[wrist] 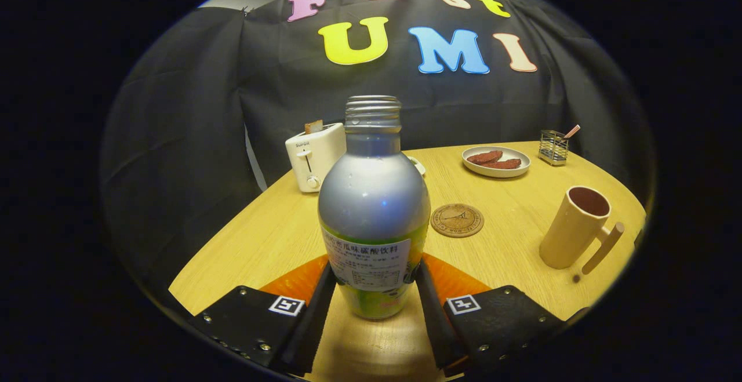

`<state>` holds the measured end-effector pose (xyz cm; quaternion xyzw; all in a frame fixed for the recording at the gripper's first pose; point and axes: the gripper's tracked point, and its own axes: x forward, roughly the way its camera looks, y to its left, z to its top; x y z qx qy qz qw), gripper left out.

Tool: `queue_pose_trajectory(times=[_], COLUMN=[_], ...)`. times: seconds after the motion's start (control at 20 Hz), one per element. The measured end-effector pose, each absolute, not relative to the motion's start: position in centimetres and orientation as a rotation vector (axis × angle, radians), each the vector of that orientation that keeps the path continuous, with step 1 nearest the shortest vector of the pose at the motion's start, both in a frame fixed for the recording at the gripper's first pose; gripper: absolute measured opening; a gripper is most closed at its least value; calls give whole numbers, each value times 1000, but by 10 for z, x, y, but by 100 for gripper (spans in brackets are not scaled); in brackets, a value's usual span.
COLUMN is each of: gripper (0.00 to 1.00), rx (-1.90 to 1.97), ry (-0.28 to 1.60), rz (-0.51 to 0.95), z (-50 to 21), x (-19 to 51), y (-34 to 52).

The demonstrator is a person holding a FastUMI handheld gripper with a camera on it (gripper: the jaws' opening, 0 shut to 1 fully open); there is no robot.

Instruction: Take the bottle from table, then pour the juice into the cup, finally place the bottle on the coaster

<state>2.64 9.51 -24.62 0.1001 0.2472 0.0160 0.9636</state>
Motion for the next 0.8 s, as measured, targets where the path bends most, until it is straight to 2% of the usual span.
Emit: queue_pose_trajectory(times=[0.35, 0.8], gripper=[74, 74], rx=[308, 516], ry=[434, 396], rz=[-50, -51], z=[-217, -197], x=[32, 39], y=[50, 17])
